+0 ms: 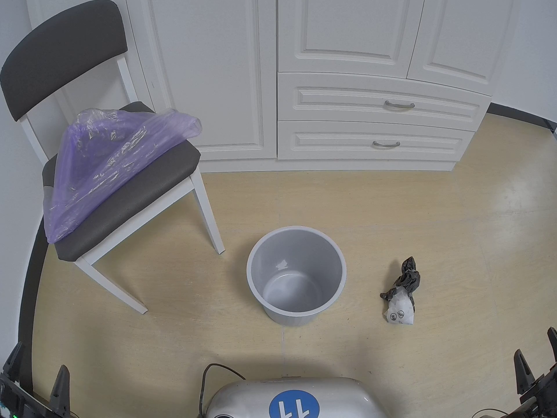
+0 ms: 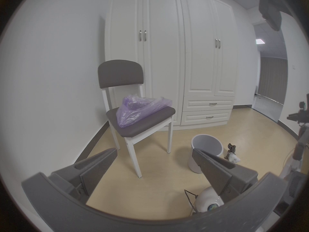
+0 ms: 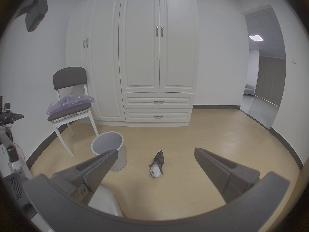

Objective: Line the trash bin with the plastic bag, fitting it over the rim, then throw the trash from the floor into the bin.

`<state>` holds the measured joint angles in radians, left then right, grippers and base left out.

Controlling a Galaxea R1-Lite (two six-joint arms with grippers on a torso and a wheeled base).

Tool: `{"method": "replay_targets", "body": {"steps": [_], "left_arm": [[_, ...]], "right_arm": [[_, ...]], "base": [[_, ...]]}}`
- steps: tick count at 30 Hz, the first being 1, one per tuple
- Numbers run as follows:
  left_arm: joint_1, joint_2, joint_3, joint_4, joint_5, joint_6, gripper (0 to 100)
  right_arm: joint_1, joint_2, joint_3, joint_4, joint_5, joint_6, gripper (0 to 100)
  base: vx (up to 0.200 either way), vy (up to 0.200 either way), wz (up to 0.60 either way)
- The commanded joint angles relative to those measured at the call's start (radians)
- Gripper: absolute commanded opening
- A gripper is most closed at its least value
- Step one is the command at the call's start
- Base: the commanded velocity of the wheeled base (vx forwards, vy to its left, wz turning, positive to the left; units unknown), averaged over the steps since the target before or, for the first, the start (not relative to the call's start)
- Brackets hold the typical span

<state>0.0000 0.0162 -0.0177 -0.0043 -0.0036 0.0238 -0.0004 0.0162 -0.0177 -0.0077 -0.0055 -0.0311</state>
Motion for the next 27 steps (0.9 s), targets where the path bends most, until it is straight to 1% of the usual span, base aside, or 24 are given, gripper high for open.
{"method": "replay_targets", "body": {"steps": [1, 5, 10, 15, 21, 27], "left_arm": [[0.002, -0.016, 0.018, -0.003, -0.021, 0.016, 100], [0.002, -0.016, 0.018, -0.003, -0.021, 0.013, 100], [0.002, -0.016, 0.016, 0.003, -0.018, -0.021, 100], [0.002, -0.016, 0.018, -0.003, -0.021, 0.021, 100], [0.002, -0.015, 0.018, -0.002, -0.021, -0.007, 100], [0.002, -0.016, 0.018, -0.002, -0.021, -0.005, 100]], "right_arm": [[-0.001, -0.016, 0.018, -0.002, 0.002, -0.004, 100], [-0.001, -0.016, 0.018, -0.003, 0.004, -0.004, 100], [-0.001, -0.016, 0.018, -0.003, 0.007, -0.003, 100], [-0.001, -0.016, 0.018, -0.003, 0.012, -0.013, 100], [-0.001, -0.016, 0.018, -0.003, 0.012, -0.012, 100], [-0.001, -0.016, 0.018, -0.003, 0.012, -0.012, 100]], "base": [[0.0, 0.0, 0.0], [0.0, 0.0, 0.0], [0.0, 0.0, 0.0], [0.0, 0.0, 0.0], [0.0, 0.0, 0.0], [0.0, 0.0, 0.0]]}}
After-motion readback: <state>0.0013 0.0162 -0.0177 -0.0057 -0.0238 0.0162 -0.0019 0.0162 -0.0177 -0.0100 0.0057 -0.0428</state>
